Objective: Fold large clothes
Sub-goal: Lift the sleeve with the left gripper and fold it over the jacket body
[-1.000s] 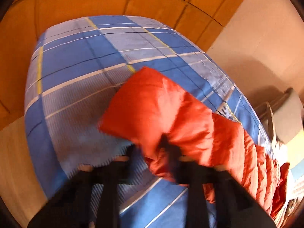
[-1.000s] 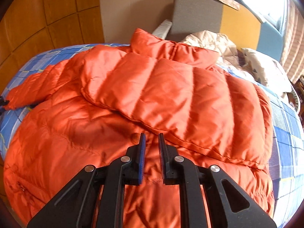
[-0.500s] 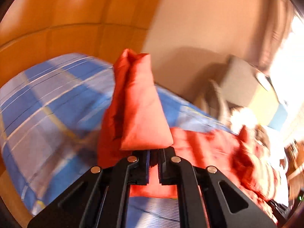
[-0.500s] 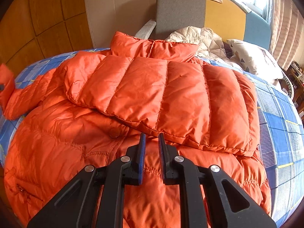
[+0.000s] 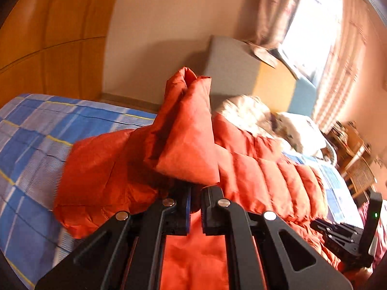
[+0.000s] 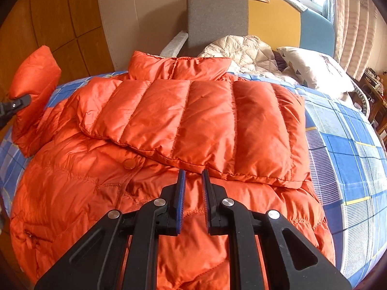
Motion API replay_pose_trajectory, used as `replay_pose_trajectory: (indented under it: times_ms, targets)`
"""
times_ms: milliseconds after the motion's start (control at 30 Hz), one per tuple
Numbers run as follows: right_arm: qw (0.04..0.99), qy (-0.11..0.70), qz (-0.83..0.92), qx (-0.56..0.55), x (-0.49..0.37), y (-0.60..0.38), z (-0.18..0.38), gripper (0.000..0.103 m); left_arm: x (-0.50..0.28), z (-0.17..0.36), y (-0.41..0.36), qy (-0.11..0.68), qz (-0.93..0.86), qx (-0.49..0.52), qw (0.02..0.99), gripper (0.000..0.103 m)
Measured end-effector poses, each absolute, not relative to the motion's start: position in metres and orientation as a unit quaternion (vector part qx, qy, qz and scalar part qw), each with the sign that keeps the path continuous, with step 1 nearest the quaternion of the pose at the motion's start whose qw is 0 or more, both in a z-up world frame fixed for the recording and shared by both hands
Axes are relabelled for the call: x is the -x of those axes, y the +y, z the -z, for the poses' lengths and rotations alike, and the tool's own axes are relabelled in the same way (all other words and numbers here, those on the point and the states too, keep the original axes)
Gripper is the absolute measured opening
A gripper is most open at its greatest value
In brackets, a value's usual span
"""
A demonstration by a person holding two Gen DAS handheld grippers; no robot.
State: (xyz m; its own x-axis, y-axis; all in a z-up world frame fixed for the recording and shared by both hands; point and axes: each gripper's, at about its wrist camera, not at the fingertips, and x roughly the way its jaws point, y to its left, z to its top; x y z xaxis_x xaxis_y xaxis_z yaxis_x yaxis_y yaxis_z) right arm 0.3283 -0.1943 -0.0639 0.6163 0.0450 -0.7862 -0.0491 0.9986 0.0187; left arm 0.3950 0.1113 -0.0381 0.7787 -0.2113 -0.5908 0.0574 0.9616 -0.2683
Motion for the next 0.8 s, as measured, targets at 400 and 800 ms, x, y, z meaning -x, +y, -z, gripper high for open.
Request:
replay_pose_trajectory:
  times_ms: [400, 800]
  targets:
    - [0.896, 0.443, -0.014, -0.015, -0.331, -0.212, 0.067, 0.013, -0.401, 0.064, 0.041, 0.357, 0.13, 0.093, 0.92, 0.006]
    - [0.889, 0.457, -0.022, -0.021, -0.338, -0.21, 0.074, 0.013, -0.398, 0.079, 0.012, 0.372, 0.161, 0.063, 0.912, 0.043]
